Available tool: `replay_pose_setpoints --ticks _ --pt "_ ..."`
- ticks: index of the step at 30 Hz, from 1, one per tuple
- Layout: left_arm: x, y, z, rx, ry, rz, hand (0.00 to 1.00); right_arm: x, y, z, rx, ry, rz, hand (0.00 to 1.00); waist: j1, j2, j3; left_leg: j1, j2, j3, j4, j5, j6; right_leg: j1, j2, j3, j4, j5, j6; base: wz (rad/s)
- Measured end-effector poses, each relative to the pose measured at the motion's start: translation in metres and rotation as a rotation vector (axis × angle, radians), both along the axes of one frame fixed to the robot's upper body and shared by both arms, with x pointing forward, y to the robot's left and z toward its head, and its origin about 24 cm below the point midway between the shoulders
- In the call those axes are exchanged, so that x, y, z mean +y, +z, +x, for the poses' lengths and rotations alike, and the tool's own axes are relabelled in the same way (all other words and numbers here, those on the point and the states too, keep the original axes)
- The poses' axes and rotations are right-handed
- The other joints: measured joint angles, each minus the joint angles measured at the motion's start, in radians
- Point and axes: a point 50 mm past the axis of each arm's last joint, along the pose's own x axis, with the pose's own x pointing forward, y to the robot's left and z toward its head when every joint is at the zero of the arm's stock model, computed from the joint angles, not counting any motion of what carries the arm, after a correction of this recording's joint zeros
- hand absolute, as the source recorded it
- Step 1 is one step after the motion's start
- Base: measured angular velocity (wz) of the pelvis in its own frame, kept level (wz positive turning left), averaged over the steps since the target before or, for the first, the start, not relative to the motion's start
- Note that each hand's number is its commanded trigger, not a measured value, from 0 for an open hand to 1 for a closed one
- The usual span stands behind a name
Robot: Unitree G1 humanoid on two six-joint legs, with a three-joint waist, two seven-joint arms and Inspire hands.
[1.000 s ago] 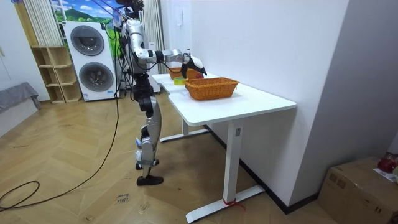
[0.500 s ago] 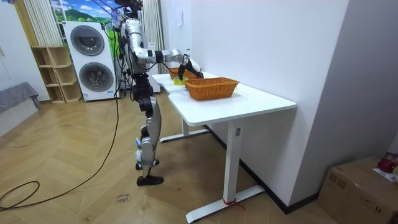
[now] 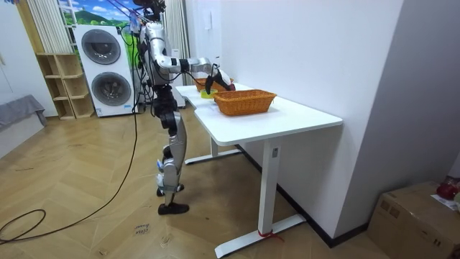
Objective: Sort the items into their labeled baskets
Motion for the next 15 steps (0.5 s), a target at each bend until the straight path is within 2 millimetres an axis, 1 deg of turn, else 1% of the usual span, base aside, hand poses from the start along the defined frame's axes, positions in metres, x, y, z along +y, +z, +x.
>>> replay_pose_setpoints --ticks 2,7,15 --pt "0.000 0.000 0.000 0.000 0.000 0.000 0.00 -0.001 -0.001 0.000 0.013 -0.011 -0.001 0.00 0.000 0.001 0.0012 0.000 0.000 0.000 -0.008 0.000 0.000 0.000 0.000 -0.001 0.001 0.000 0.000 0.00" --pt "0.000 0.000 0.000 0.002 0.001 0.001 0.00 -0.005 -0.008 -0.001 0.047 -0.036 -0.008 0.00 0.000 0.001 0.0011 0.000 0.000 0.001 -0.008 0.000 0.000 -0.001 0.001 -0.001 0.001 0.000 0.000 0.00" --pt "0.000 0.000 0.001 0.001 0.002 0.007 0.00 -0.009 -0.012 -0.001 0.057 -0.043 -0.111 0.00 0.000 0.001 0.0000 -0.009 0.001 0.002 -0.004 0.000 0.000 -0.017 0.001 0.003 0.001 0.000 0.000 0.00"
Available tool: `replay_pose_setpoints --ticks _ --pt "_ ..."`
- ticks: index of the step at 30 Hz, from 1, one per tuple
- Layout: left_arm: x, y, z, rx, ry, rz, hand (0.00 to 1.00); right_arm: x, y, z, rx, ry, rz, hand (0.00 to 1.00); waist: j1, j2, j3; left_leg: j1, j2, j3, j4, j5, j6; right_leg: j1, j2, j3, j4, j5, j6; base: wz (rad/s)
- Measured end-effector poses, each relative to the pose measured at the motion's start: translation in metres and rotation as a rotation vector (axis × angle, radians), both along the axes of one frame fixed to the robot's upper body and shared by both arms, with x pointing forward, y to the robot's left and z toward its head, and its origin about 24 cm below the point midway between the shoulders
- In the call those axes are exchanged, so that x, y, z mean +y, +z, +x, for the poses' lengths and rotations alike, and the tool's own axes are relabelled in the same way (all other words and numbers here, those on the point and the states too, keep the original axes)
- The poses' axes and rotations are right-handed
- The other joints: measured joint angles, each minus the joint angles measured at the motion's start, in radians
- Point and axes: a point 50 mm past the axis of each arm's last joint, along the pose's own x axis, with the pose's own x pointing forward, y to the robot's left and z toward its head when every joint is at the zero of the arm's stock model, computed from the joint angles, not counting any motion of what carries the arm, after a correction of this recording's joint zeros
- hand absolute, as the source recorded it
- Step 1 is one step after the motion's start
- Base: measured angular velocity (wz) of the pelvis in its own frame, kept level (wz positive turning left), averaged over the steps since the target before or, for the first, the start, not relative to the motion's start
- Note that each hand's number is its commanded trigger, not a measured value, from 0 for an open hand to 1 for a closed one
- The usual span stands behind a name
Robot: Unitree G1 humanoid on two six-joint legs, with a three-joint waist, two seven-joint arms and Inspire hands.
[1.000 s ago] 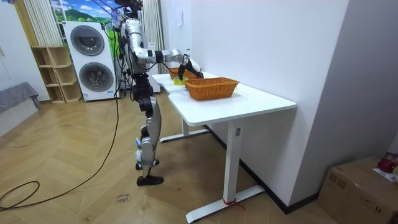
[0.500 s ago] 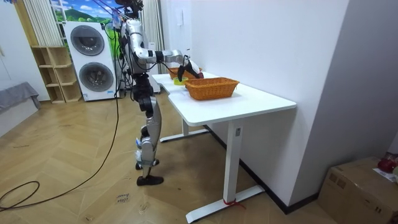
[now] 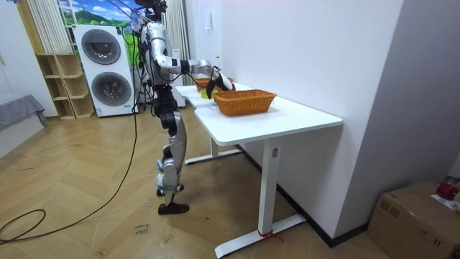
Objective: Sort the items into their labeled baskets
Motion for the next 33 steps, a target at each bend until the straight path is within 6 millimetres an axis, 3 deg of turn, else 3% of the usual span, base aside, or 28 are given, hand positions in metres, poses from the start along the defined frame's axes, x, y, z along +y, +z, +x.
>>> replay_pose_setpoints --ticks 13,26,33 --pt "-0.002 0.001 0.002 0.005 -0.016 0.005 0.00 0.003 -0.006 -0.002 0.008 -0.007 -0.077 0.00 0.000 0.004 -0.0017 -0.009 0.000 -0.001 0.006 0.000 0.000 0.000 0.000 0.001 0.002 0.000 0.000 0.00" --pt "-0.003 0.000 -0.003 0.012 -0.011 0.009 0.00 0.007 -0.011 -0.004 -0.033 -0.048 -0.109 0.00 0.001 0.023 -0.0116 -0.009 -0.001 0.001 0.007 0.000 0.000 0.000 0.001 0.002 0.001 0.001 -0.001 0.00" --pt "-0.006 0.000 -0.003 0.005 -0.006 0.016 0.00 0.009 -0.012 -0.006 -0.050 -0.050 -0.134 0.00 0.002 0.025 -0.0110 -0.008 -0.001 0.001 0.006 0.000 0.000 -0.001 0.001 0.002 0.001 0.001 -0.001 0.00"
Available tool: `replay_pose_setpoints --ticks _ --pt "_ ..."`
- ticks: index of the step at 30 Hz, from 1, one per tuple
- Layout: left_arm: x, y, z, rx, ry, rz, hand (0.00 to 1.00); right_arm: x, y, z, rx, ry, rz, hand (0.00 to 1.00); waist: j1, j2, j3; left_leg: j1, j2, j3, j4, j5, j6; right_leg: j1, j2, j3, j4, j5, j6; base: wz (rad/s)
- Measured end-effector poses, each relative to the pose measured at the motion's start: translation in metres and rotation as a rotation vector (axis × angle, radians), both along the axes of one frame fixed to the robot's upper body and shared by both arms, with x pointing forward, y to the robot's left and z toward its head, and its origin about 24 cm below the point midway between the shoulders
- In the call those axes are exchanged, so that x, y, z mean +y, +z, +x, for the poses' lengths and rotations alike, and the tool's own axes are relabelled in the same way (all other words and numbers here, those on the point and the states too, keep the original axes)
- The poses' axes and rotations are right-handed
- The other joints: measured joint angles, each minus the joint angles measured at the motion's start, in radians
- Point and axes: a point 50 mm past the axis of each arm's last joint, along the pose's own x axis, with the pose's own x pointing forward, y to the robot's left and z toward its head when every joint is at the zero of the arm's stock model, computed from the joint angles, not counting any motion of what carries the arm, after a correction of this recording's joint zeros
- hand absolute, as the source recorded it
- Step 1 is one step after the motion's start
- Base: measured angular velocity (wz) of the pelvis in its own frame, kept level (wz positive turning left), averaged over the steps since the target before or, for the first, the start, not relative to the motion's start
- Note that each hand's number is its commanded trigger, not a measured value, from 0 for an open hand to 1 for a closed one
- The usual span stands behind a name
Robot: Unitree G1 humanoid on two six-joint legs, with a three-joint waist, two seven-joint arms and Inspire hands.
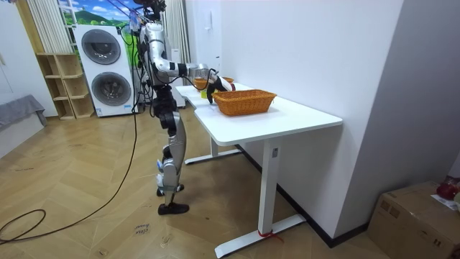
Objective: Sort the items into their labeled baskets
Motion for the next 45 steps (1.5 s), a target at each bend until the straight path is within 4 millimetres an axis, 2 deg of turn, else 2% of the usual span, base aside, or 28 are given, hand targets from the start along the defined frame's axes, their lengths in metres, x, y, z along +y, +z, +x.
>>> replay_pose_setpoints --ticks 11,21,36,45 --pt "-0.005 -0.002 0.000 -0.003 0.005 -0.008 0.00 0.000 0.000 0.001 -0.013 -0.023 -0.051 0.00 0.001 -0.001 -0.0001 0.003 0.000 0.000 -0.008 0.000 0.000 -0.002 0.001 0.001 -0.001 0.000 0.000 0.00" --pt "-0.008 -0.003 0.002 -0.005 0.020 0.000 0.00 0.004 0.002 -0.001 -0.008 -0.032 -0.064 0.00 0.002 -0.010 0.0043 0.003 0.000 0.000 -0.010 0.000 0.000 -0.001 0.003 0.016 -0.002 0.000 0.000 0.00" --pt "-0.008 -0.003 0.006 0.011 0.028 0.010 0.00 0.018 0.005 -0.002 0.034 -0.010 -0.111 0.00 0.012 -0.016 0.0032 0.002 0.001 -0.001 -0.017 0.000 0.000 -0.004 0.002 0.002 -0.001 0.000 0.000 0.00" --pt "-0.008 -0.002 0.009 0.003 0.028 0.013 0.00 0.018 0.003 -0.003 0.052 -0.020 -0.116 0.00 0.021 -0.018 0.0013 0.002 0.001 -0.001 -0.012 0.000 0.000 -0.002 0.002 0.000 0.000 0.000 0.000 0.00"
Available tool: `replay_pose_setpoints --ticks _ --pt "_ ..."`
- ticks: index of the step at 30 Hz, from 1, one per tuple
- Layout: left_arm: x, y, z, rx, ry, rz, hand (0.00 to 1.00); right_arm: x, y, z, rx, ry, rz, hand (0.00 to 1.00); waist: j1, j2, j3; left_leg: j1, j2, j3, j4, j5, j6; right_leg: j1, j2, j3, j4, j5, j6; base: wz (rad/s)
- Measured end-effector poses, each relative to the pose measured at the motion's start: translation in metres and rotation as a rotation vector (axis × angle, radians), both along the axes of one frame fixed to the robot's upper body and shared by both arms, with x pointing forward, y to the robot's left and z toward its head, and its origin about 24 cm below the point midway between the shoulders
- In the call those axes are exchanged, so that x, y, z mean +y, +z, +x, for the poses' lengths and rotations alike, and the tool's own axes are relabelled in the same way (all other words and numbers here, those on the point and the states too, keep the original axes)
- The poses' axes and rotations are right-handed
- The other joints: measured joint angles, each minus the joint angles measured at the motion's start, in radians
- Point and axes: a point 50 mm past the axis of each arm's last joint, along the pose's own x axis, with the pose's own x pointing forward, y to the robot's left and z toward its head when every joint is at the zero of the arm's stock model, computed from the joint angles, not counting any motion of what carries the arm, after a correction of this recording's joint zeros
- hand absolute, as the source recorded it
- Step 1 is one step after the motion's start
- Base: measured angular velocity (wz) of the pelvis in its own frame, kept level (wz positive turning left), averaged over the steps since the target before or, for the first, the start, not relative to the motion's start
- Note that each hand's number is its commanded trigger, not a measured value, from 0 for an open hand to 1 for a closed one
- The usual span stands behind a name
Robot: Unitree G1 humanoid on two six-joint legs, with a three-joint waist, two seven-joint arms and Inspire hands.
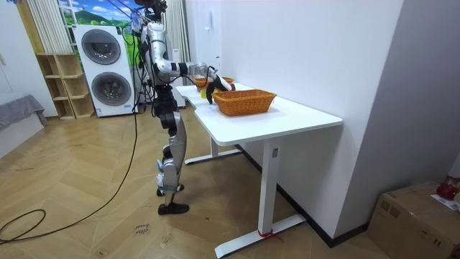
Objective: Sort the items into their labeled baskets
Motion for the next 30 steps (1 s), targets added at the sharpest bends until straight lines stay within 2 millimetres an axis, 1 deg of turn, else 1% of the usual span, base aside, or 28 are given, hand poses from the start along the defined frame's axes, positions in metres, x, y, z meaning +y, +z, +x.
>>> replay_pose_setpoints --ticks 8,17,21,22,23,24,25,30 --pt "0.000 0.002 0.006 -0.033 -0.001 0.021 0.00 0.002 -0.003 -0.001 0.028 0.010 -0.006 0.00 0.003 0.001 -0.0003 0.001 0.000 -0.001 -0.002 0.000 0.000 0.001 0.000 0.002 0.001 0.000 0.000 0.00" --pt "0.002 0.003 0.006 -0.048 0.003 0.059 0.00 0.001 -0.006 0.000 0.046 0.003 -0.018 0.00 0.003 -0.001 -0.0007 0.002 0.000 -0.003 0.002 0.000 0.000 0.005 0.000 0.000 0.001 0.000 0.000 0.00" --pt "0.002 0.003 0.006 -0.049 0.004 0.068 0.00 0.001 -0.009 0.002 0.056 0.001 -0.020 0.00 0.004 -0.008 -0.0008 0.002 0.000 -0.004 0.005 0.000 0.000 0.007 0.000 -0.002 0.002 0.000 0.000 0.00" --pt "0.002 0.003 0.005 -0.047 0.005 0.070 0.00 0.001 -0.009 0.002 0.057 0.001 -0.021 0.21 0.004 -0.009 -0.0011 0.002 0.000 -0.004 0.005 0.000 0.000 0.007 0.000 -0.002 0.002 0.000 -0.001 0.00" --pt "0.002 0.003 0.004 -0.042 0.007 0.072 0.00 0.001 -0.009 0.002 0.058 0.001 -0.021 0.71 0.005 -0.011 -0.0007 0.002 0.000 -0.004 0.006 0.000 0.000 0.008 0.000 -0.002 0.002 0.001 -0.001 0.00" --pt "0.002 0.002 0.002 -0.036 0.009 0.072 0.00 0.001 -0.010 0.003 0.061 0.002 -0.022 0.90 0.005 -0.014 -0.0004 0.002 0.000 -0.005 0.007 0.000 0.000 0.008 0.000 -0.002 0.002 0.001 -0.002 0.00" --pt "0.003 0.002 0.002 -0.032 0.009 0.072 0.00 0.001 -0.010 0.003 0.062 0.003 -0.023 1.00 0.005 -0.015 -0.0004 0.002 0.000 -0.005 0.008 0.000 0.000 0.008 0.000 -0.002 0.002 0.001 -0.002 0.00" --pt "0.003 0.002 0.001 -0.030 0.009 0.074 0.00 0.003 -0.011 0.009 0.022 0.001 -0.062 1.00 0.004 -0.018 0.0005 0.002 0.000 -0.009 0.014 0.000 0.000 0.014 0.000 -0.004 0.001 0.003 -0.002 0.01"
